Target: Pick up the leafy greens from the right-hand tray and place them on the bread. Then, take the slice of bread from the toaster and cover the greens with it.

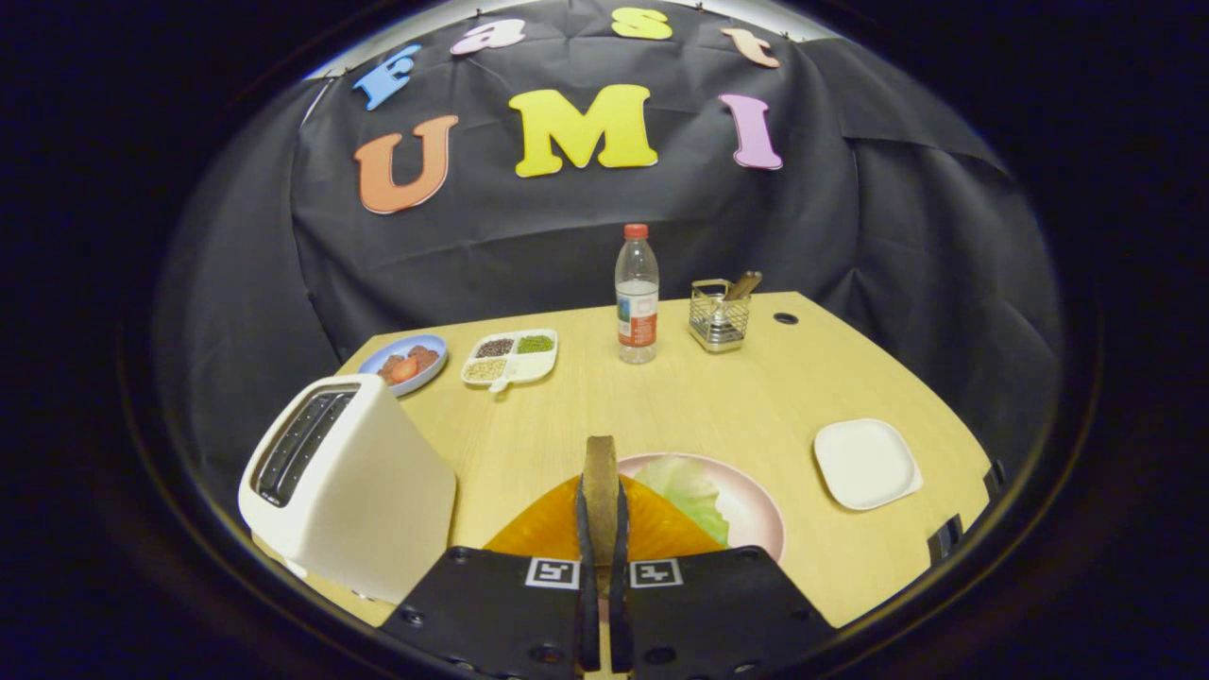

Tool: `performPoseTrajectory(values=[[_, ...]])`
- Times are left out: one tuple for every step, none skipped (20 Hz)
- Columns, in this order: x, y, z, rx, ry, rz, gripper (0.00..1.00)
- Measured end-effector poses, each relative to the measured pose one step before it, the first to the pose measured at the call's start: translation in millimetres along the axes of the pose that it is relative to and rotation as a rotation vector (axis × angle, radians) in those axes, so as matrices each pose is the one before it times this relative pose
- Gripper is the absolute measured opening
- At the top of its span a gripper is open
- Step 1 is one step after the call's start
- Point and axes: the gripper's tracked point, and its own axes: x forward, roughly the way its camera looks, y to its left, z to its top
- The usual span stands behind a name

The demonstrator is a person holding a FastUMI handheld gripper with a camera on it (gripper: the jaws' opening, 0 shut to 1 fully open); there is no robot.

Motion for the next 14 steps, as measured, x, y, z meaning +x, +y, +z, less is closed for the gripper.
performPoseTrajectory(values=[[1.06,-9.02,-0.13,-0.00201,-0.00756,-0.00798,0.05],[1.58,-4.66,-1.86,0.00073,-0.00304,0.00776,0.05],[2.64,-4.23,-2.99,-0.00453,-0.00297,0.0078,0.08],[2.26,-10.1,0.01,-0.00728,-0.01004,-0.00939,0.08],[1.77,-4.39,-0.4,-0.00398,-0.01676,0.01193,0.09],[2.19,-2.65,-2.68,-0.00226,-0.013,0.01232,0.08],[2.51,-7.47,-3.46,-0.00484,-0.00946,-0.00614,0.08],[2.99,-6.03,-4.76,0.00041,-0.00178,-0.0048,0.09],[4.83,-5.3,-7.69,0.00464,0.00723,-0.00244,0.08],[3.31,-3.56,-7.17,0.01128,0.01038,0.00271,0.09],[4.02,-3.5,-6.39,0.01421,0.01264,0.00577,0.09],[3.31,-2.3,-5.51,0.01533,0.01076,0.01034,0.08],[2.96,-2.05,-3.56,0.00348,0.00388,0.00699,0.13],[1.22,-2.06,-1.62,0.0021,0.00037,0.00416,0.13]])
